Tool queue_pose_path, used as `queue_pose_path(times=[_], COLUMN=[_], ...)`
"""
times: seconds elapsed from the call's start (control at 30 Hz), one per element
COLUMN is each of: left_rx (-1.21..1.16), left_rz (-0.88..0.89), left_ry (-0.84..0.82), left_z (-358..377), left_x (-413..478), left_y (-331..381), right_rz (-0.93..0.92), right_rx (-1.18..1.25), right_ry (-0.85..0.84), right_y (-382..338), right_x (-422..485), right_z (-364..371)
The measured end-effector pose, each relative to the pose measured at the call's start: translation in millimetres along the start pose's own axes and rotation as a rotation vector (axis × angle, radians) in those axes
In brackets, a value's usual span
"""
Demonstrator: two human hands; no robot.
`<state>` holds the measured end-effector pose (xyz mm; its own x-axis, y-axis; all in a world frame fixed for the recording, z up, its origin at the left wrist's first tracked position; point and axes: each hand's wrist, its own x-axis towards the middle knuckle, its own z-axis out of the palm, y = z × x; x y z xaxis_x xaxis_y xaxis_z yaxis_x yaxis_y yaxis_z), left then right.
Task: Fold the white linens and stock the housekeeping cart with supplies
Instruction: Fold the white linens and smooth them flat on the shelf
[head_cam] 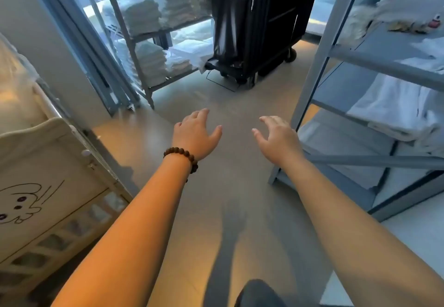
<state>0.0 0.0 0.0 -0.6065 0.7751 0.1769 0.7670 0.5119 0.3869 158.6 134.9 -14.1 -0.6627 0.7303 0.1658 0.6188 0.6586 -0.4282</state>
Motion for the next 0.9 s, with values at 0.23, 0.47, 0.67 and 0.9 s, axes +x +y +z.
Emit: queue_pose_path(times=[0.23,0.47,0.67,0.9], left_rx=[-0.008,0.03,0.052,0.056], left_rz=[0.004,0.027,0.03,0.041], left_ry=[-0.012,-0.032,-0.048,-0.039], left_z=[27.4,59.0,79.4,105.5], left_x=[43.2,138.9,256.9,371.5], left_y=[-13.1,-11.1,5.3,24.1], right_rz=[0.001,0.016,0.034,0.06], right_rx=[-0.083,-0.082,-0.081,-0.07], right_ry=[-0.011,0.002,-0.007,0.025], right_y=[17.8,51.6,90.2,129.7], right_x=[44.7,136.5,244.8,351.5], right_z=[23.8,40.2,39.5,39.6])
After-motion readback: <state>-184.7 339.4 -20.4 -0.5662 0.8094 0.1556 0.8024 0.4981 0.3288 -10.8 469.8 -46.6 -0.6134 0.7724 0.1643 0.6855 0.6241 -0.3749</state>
